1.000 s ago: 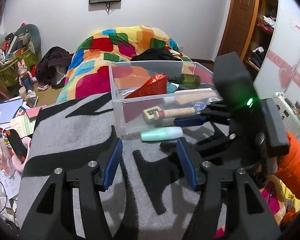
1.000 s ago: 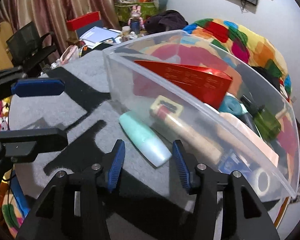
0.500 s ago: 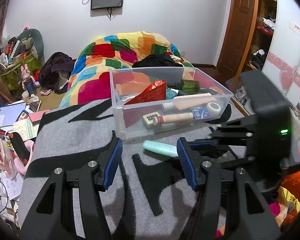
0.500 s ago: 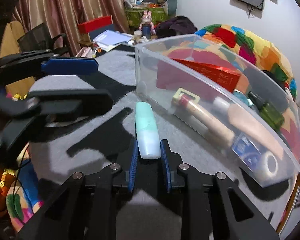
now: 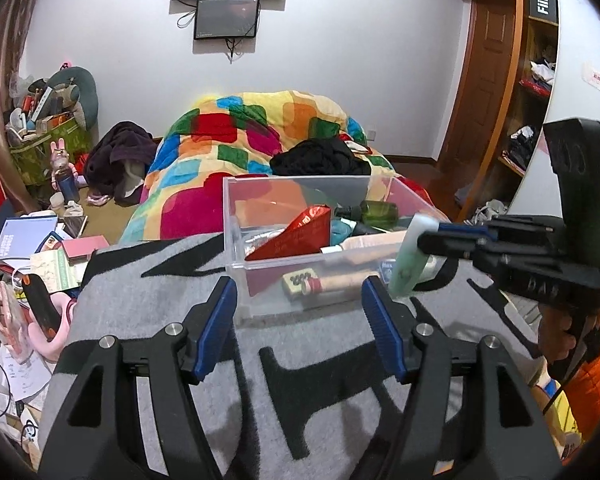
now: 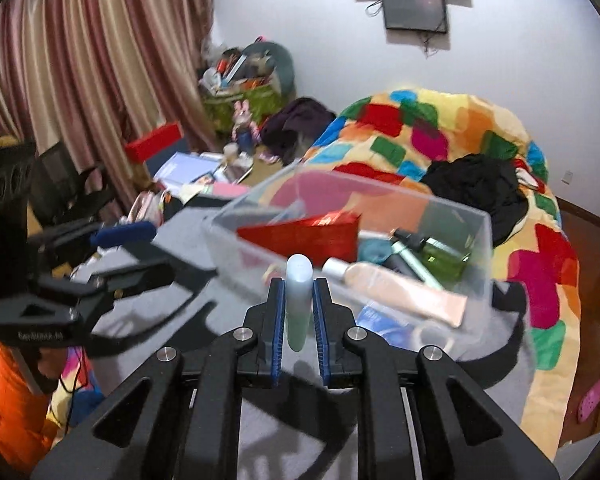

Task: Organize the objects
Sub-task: 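Lower the mint-green bottle into the box and open the right tool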

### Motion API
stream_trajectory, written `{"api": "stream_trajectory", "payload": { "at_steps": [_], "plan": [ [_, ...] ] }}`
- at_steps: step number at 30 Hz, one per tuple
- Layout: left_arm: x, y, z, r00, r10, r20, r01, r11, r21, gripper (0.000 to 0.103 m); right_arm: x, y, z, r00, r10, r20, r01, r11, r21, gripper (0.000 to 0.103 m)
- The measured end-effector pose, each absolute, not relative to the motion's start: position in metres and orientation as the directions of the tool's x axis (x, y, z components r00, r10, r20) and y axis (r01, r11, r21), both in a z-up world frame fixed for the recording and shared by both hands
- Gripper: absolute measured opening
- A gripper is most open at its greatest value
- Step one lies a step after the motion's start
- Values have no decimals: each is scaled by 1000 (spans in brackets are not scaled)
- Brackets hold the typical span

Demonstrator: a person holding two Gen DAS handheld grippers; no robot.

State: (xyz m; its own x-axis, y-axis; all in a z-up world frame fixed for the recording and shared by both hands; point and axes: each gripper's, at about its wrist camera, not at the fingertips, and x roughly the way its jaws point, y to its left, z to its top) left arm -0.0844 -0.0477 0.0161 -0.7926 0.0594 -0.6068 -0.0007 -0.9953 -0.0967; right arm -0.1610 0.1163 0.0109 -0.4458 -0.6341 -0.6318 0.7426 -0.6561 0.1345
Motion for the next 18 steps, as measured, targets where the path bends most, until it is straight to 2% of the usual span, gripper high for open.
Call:
{"api": "stream_trajectory", "payload": {
  "at_steps": [9, 18],
  "plan": [
    [-97, -42, 23, -816, 36, -577, 16, -996, -85, 72, -197, 121, 26, -565, -578, -589, 620, -768, 160, 12],
    [-107, -39, 18, -809, 36, -586, 21, -996, -89, 73, -212, 102, 6, -529, -537, -657, 608, -780, 148, 12]
  ]
}}
